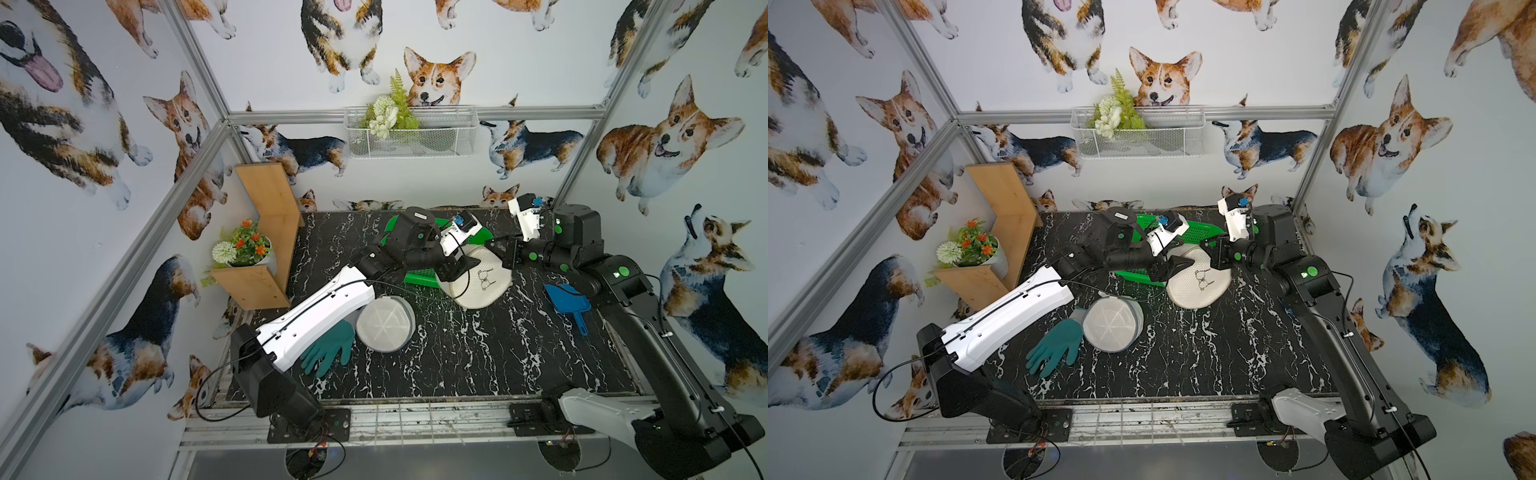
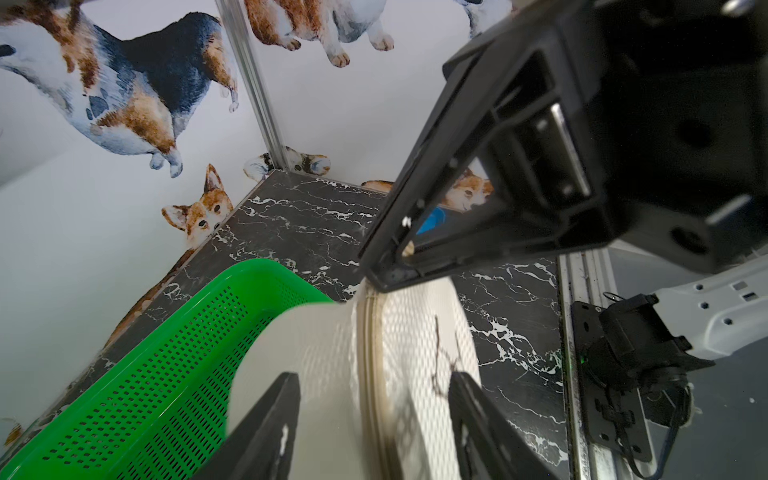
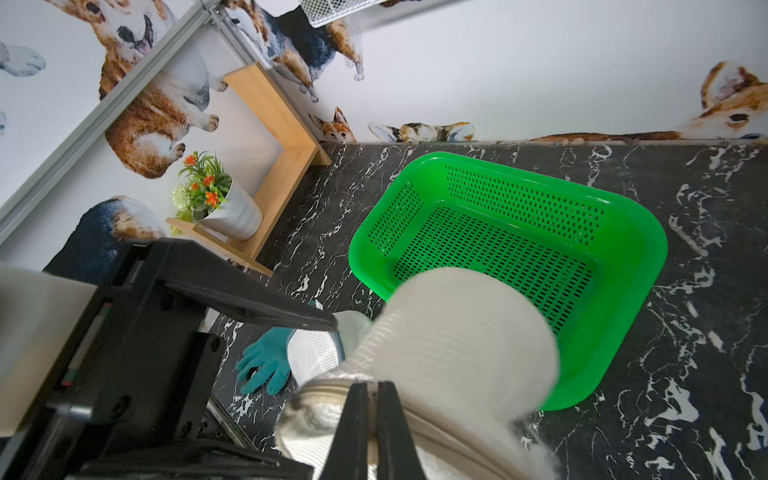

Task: Turn the laundry bag inside out
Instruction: Zip the zipper on the laundry bag.

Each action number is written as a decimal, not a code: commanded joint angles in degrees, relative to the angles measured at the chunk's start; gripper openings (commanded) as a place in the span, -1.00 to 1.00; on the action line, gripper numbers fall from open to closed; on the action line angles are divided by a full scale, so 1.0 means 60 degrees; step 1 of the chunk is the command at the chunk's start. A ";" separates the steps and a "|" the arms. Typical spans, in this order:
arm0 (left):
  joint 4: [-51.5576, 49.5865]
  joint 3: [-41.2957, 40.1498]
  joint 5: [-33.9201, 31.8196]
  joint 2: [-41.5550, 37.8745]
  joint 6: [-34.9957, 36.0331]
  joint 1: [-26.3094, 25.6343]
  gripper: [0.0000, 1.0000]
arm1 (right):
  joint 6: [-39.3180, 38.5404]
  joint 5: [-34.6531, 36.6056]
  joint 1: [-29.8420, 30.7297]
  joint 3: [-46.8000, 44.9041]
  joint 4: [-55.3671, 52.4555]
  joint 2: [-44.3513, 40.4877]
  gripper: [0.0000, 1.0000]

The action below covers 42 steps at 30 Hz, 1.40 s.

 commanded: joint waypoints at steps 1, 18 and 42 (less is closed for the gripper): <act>-0.0203 0.0144 0.0270 0.0094 0.0079 -0.0002 0.13 | -0.0235 -0.0155 0.0191 0.0129 0.0157 0.0140 -1.00; -0.0821 0.0599 0.0009 0.0321 0.0360 -0.0002 -1.00 | -0.0228 0.0841 0.0371 0.0133 0.0150 0.0037 -1.00; 0.1697 -0.1181 -0.1052 -0.1120 -0.0238 0.0067 -1.00 | 0.0539 0.1237 -0.1337 -0.0867 -0.0125 -0.0493 -1.00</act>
